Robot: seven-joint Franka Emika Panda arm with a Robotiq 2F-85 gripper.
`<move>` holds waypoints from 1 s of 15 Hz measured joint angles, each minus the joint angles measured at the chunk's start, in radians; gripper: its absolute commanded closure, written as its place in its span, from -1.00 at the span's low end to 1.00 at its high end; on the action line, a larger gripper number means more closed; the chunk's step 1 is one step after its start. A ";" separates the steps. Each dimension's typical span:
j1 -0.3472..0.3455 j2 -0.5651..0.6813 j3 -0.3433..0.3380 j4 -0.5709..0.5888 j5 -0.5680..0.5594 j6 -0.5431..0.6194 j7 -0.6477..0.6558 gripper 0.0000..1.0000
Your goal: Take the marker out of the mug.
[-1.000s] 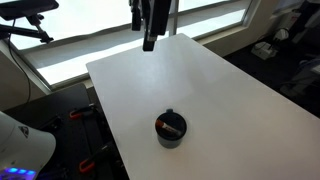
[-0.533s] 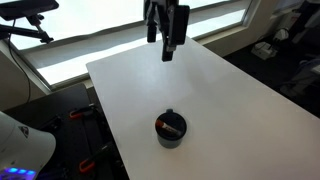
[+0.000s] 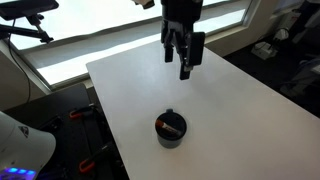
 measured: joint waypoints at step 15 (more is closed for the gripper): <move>0.033 0.054 0.085 0.065 -0.041 -0.064 0.415 -1.00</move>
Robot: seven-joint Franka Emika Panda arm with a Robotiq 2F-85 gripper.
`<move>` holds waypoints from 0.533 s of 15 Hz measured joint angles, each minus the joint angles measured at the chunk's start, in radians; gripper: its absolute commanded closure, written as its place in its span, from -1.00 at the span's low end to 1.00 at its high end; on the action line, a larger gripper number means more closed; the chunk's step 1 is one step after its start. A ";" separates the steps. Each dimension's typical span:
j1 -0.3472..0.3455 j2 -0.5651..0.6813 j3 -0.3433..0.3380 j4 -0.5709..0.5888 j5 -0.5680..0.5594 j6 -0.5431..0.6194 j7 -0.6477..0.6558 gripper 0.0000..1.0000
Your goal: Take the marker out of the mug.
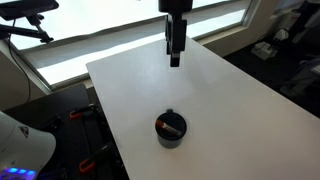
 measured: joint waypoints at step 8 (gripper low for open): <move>0.042 0.149 0.022 0.148 0.041 -0.070 0.138 -1.00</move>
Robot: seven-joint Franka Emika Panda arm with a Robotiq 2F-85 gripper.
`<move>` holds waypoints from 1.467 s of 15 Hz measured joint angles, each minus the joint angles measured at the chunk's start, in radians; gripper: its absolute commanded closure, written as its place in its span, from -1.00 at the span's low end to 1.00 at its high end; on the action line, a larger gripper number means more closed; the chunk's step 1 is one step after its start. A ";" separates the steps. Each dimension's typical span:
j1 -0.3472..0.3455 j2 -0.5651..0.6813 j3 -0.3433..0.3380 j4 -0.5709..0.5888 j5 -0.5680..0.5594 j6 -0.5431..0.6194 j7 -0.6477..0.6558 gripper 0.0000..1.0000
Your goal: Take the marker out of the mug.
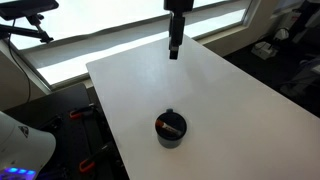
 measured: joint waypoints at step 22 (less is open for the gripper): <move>0.039 0.079 -0.045 0.131 0.030 0.002 0.067 -1.00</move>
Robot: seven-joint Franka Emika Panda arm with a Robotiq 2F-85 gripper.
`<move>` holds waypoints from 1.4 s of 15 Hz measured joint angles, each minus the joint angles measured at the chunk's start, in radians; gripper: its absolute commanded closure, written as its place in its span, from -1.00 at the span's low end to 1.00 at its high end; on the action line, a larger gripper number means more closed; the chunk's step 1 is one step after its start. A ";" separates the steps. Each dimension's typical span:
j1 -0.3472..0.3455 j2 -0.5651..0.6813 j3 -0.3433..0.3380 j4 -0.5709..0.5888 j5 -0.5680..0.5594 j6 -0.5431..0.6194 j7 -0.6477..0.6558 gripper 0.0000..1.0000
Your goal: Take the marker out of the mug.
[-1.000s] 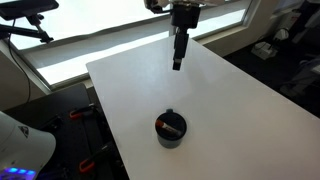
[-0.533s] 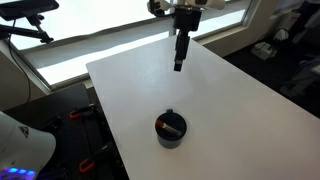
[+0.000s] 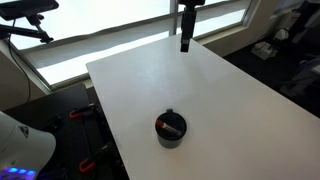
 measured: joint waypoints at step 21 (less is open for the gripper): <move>-0.070 -0.022 -0.066 -0.120 -0.150 0.002 -0.121 -1.00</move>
